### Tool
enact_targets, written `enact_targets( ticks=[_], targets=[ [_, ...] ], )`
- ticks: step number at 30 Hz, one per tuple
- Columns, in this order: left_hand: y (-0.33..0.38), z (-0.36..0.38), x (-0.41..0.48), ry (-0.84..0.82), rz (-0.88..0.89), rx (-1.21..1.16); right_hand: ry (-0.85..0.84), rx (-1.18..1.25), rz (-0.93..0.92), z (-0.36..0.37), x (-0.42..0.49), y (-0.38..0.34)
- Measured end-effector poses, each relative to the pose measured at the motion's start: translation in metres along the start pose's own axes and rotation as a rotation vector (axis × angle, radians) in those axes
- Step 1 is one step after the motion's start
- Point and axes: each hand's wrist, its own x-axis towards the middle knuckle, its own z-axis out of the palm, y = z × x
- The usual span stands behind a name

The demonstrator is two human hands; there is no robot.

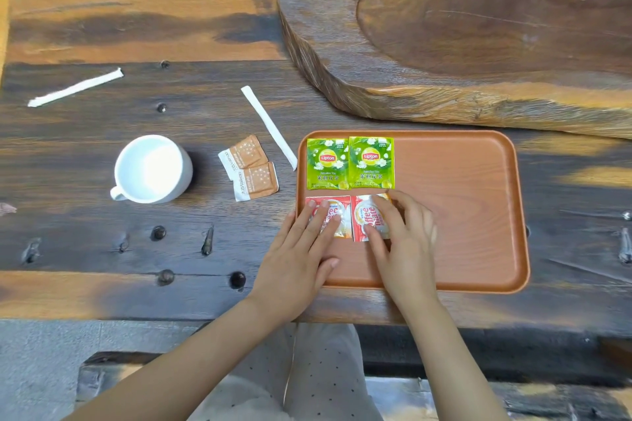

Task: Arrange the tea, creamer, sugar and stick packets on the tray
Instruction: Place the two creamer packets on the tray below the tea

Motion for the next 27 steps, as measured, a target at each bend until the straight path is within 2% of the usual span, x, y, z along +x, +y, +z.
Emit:
enact_targets(
  ticks=[7,16,22,25,27],
  targets=[
    [-0.002,0.001,0.000,0.012,0.006,-0.002,0.120,0.058,0.062,-0.007,-0.001,-0.002],
    [-0.003,0.001,-0.001,0.024,0.011,-0.018,-0.099,0.058,-0.075,-0.022,0.003,0.019],
    [-0.003,0.001,0.000,0.021,0.010,-0.023,-0.020,0.089,0.024,-0.007,0.008,0.005],
    [-0.003,0.001,0.000,0.024,0.013,-0.036,0.033,0.152,0.018,-0.002,0.007,0.001],
    [-0.003,0.001,0.000,0.022,0.016,-0.042,-0.004,0.187,-0.026,-0.004,0.004,0.003]
  ],
)
